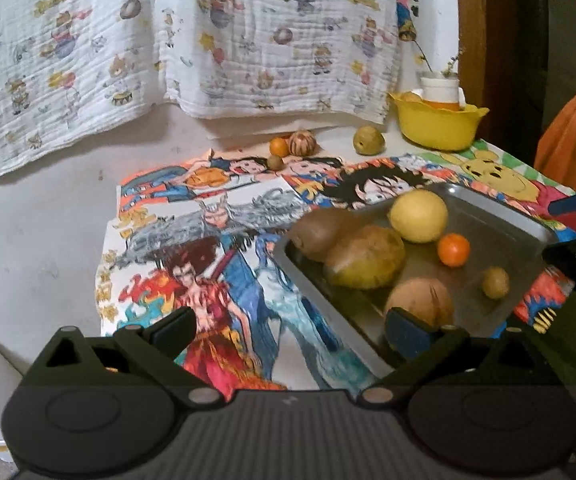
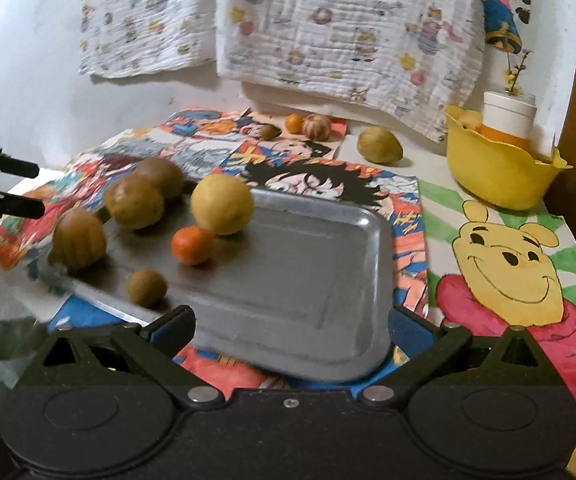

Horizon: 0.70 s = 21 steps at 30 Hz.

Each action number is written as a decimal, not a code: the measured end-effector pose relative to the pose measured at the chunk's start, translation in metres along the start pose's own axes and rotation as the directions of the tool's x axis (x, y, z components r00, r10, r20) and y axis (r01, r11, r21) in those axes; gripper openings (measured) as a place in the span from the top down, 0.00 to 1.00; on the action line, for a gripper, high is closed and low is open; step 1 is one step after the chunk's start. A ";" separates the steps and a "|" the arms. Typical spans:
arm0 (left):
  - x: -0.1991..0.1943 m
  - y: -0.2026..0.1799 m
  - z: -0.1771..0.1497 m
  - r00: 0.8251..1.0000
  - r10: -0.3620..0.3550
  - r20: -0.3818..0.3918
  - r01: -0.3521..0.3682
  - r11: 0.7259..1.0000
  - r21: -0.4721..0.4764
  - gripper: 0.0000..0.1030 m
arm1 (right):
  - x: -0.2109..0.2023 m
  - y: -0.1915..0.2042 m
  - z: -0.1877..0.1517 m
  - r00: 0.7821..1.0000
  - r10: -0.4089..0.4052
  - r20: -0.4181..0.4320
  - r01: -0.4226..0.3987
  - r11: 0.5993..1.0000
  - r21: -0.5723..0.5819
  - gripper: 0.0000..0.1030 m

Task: Organize fruits
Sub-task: 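Move both open tools back to the remaining fruits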

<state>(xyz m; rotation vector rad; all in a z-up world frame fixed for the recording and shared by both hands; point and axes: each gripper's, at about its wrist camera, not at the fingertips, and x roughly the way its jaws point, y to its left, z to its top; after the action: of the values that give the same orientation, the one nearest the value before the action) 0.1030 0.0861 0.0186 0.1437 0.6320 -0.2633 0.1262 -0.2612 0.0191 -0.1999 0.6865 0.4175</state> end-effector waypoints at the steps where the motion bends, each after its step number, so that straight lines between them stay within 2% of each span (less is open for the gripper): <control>1: 0.003 0.000 0.003 1.000 0.001 0.001 -0.001 1.000 -0.001 0.00 | 0.003 -0.001 0.003 1.000 -0.001 0.002 0.001 1.000 0.003 0.01; 8: 0.030 0.004 0.027 1.000 0.002 -0.009 -0.002 1.000 -0.009 0.00 | 0.031 -0.010 0.029 1.000 0.008 0.013 -0.008 1.000 -0.017 0.01; 13: 0.059 0.005 0.052 0.999 -0.005 -0.047 0.005 1.000 0.001 0.00 | 0.057 -0.018 0.053 1.000 0.020 0.004 -0.020 0.998 -0.061 0.01; 21: 0.118 0.009 0.111 0.998 0.008 -0.067 -0.008 1.000 0.005 0.00 | 0.095 -0.039 0.116 0.997 -0.059 0.055 0.067 0.985 -0.158 0.01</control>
<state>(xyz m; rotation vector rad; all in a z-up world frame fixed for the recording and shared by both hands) 0.2595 0.0476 0.0367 0.1596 0.6972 -0.2532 0.2758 -0.2303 0.0469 -0.3612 0.5962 0.4158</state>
